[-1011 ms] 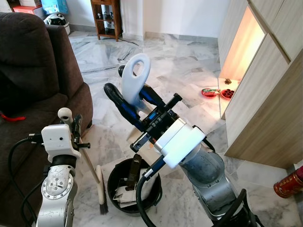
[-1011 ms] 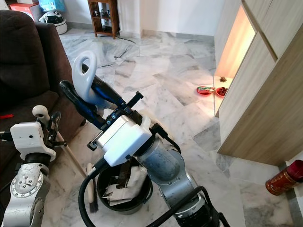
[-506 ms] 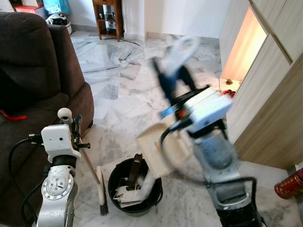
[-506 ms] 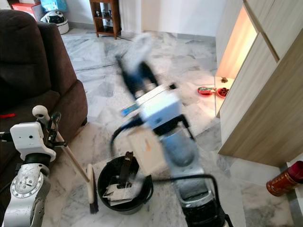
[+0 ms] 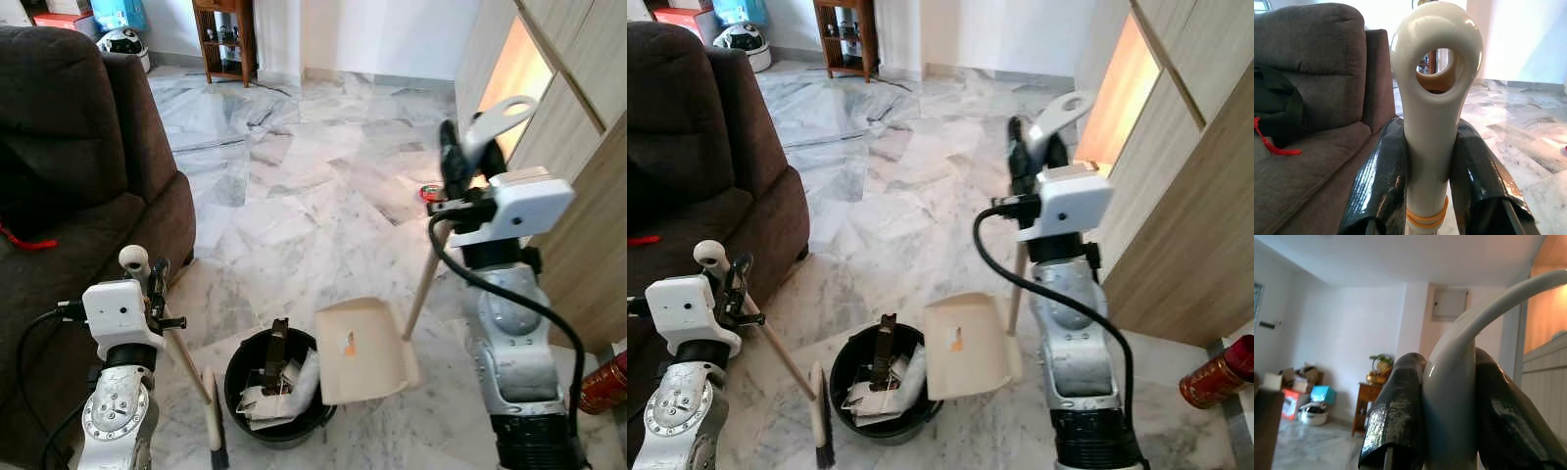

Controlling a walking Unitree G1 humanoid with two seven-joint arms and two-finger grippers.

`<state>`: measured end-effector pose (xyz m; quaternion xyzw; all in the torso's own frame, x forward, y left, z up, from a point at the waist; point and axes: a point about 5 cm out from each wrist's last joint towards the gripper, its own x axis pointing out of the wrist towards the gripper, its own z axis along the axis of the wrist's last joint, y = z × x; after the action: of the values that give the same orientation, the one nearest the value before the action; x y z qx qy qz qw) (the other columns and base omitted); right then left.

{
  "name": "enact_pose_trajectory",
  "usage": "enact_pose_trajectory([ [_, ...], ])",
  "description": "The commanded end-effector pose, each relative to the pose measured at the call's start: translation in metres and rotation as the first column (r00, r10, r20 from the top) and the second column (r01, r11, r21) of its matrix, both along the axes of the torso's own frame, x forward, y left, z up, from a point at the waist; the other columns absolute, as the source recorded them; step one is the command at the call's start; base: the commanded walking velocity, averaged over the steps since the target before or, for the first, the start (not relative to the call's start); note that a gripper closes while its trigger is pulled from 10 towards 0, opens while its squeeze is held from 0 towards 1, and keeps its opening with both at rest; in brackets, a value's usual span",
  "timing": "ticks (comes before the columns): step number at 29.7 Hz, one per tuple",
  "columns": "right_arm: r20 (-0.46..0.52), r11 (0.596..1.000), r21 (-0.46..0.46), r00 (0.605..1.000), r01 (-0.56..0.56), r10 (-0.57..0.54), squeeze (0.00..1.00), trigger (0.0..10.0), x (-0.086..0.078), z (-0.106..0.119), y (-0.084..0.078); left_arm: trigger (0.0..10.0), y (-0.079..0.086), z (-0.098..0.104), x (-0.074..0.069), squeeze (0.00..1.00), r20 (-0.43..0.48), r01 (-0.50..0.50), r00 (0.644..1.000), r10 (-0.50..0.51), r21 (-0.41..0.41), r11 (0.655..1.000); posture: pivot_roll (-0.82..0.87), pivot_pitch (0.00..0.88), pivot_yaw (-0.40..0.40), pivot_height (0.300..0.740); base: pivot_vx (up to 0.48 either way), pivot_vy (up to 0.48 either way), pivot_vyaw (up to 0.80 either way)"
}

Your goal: Sweep floor

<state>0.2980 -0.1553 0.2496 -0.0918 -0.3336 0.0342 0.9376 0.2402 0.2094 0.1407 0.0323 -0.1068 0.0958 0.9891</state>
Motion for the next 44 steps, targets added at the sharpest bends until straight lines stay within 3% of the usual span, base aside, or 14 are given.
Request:
enact_pose_trajectory([
  [1,0.075,1.0,-0.015,0.997,0.015,-0.013,0.0,10.0,-0.003,0.018,-0.005,10.0,-0.001,0.015,-0.002,0.0,0.058,0.008,0.998,-0.01,0.024,1.0,0.02,0.023,0.002,0.74,0.0,0.0,0.0],
  [7,0.131,0.996,-0.057,0.99,0.062,-0.054,0.0,10.0,-0.002,0.027,-0.009,10.0,-0.002,0.015,-0.001,0.0,0.059,0.013,0.998,-0.014,0.018,1.0,0.02,0.034,0.0,0.74,0.0,0.0,0.0],
  [9,0.13,0.989,-0.11,0.988,0.099,-0.084,0.0,10.0,-0.001,0.021,-0.015,10.0,-0.002,0.014,-0.001,0.0,0.058,0.012,0.998,-0.013,0.017,1.0,0.03,0.037,-0.001,0.74,0.0,0.0,0.0],
  [12,0.111,0.988,-0.107,0.989,0.11,-0.099,0.0,10.0,0.0,0.015,-0.018,10.0,-0.002,0.014,-0.002,0.0,0.055,0.01,0.998,-0.011,0.018,1.0,0.02,0.04,-0.001,0.74,0.0,0.0,0.0],
  [18,-0.04,0.98,-0.119,0.985,0.16,-0.165,0.0,10.0,0.002,-0.036,-0.028,10.0,0.001,0.013,-0.009,0.0,0.043,0.002,0.999,-0.003,0.024,1.0,0.03,0.049,0.003,0.74,0.0,0.0,0.0],
  [22,-0.087,0.979,-0.129,0.981,0.161,-0.172,0.0,10.0,0.003,-0.052,-0.031,10.0,0.002,0.012,-0.012,0.0,0.033,0.002,0.999,-0.003,0.029,1.0,0.04,0.051,0.004,0.74,0.0,0.0,0.0],
  [24,-0.141,0.977,-0.116,0.971,0.177,-0.193,0.0,10.0,0.004,-0.066,-0.037,10.0,0.003,0.011,-0.014,0.0,0.03,0.001,1.0,-0.002,0.029,1.0,0.04,0.051,0.004,0.74,0.0,0.0,0.0],
  [31,-0.206,0.976,-0.066,0.954,0.209,-0.218,0.0,10.0,0.008,-0.082,-0.044,10.0,0.001,0.011,-0.017,0.0,0.021,0.011,1.0,-0.012,0.03,0.999,0.04,0.064,0.011,0.74,0.0,0.0,0.0],
  [36,-0.234,0.981,0.031,0.956,0.191,-0.178,0.0,10.0,0.013,-0.089,-0.038,10.0,-0.005,0.011,-0.018,0.0,0.016,0.025,1.0,-0.026,0.023,0.999,0.05,0.069,0.017,0.74,0.0,0.0,0.0],
  [44,-0.244,0.983,0.025,0.954,0.184,-0.173,0.0,10.0,0.015,-0.095,-0.034,10.0,-0.008,0.008,-0.014,0.0,0.017,0.015,1.0,-0.015,0.024,1.0,0.04,0.083,0.014,0.74,0.0,0.0,0.0],
])
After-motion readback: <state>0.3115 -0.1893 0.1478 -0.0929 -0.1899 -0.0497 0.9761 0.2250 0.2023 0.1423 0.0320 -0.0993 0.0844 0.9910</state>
